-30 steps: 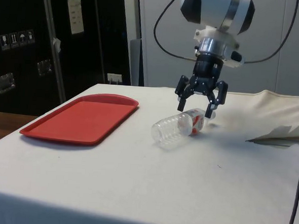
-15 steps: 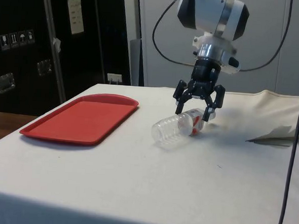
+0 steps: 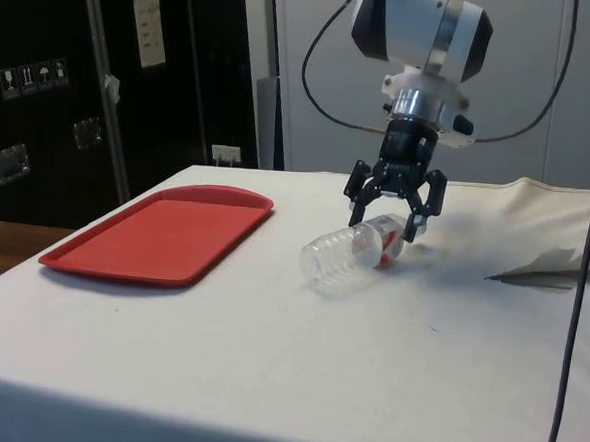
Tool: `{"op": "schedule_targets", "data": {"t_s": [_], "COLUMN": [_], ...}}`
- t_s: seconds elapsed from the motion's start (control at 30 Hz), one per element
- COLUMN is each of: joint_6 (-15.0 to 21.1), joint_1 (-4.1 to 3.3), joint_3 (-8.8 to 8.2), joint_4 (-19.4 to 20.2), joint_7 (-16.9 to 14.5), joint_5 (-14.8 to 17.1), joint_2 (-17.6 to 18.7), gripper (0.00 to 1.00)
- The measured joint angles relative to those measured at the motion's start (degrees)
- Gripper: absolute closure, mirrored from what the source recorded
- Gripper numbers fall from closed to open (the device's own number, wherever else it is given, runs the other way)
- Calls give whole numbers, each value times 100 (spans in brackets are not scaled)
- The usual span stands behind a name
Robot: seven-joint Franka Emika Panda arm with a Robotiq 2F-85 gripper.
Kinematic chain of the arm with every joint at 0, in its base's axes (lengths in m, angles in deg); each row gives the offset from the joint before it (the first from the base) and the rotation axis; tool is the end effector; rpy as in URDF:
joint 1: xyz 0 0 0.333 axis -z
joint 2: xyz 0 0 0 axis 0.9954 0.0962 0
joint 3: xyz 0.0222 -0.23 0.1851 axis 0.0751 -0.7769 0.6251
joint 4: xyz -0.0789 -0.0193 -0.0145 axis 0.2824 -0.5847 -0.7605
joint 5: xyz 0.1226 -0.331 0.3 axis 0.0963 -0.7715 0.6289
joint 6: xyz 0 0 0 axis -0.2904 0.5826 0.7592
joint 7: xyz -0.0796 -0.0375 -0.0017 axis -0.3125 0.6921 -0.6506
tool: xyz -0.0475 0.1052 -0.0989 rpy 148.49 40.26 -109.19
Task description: Place the bottle upright on the tray.
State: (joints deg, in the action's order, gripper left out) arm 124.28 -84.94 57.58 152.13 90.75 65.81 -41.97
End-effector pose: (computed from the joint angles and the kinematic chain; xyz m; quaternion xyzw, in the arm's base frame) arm 0.3925 -0.1129 0.0465 -0.5347 0.7895 0.1812 0.2407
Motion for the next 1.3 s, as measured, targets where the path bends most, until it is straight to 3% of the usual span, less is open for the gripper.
{"op": "schedule_targets", "data": {"t_s": [0.8,1.03,1.3], "joint_6": [424,441,441], "joint_1": [-17,-40,-46], "joint_3": [11,34,40], "joint_4": [-57,-166,-166], "joint_7": [-1278,-1381,-1381], "joint_5": [1134,1335,1341], "joint_2": [413,504,504], "gripper": [0,0,0]}}
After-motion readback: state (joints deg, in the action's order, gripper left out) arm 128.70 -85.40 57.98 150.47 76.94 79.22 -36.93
